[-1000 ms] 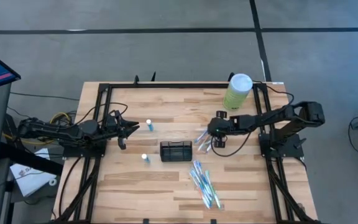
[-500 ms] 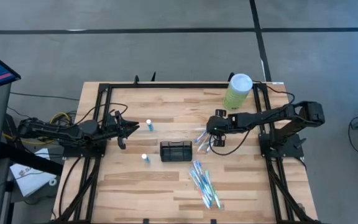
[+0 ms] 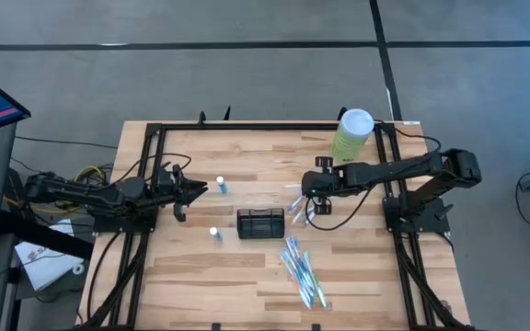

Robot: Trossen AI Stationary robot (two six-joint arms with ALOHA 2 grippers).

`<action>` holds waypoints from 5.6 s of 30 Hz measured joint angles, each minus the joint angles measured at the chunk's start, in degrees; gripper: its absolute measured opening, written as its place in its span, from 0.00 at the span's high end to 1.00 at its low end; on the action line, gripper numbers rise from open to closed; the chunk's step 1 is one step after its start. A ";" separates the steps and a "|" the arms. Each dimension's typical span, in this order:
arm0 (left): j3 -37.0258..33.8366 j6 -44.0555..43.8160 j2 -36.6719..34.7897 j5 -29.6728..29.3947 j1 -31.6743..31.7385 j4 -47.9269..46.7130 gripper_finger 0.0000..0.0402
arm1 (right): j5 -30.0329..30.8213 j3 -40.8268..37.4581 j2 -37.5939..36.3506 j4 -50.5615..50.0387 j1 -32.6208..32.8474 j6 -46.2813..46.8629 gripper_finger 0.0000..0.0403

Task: Pick & Place toothbrushing station
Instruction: Put the orange toothbrush into the mesh

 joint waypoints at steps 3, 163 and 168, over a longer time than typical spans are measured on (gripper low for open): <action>0.02 0.02 2.56 0.00 0.00 2.57 0.81 | 1.58 3.52 -0.02 -3.12 1.08 0.02 0.98; 23.32 9.63 47.79 11.89 0.97 27.79 0.96 | -11.16 9.29 -7.23 31.83 9.22 4.69 0.68; 23.32 9.66 47.82 11.82 0.52 27.99 0.96 | -12.60 8.68 -4.70 35.36 8.16 3.33 0.68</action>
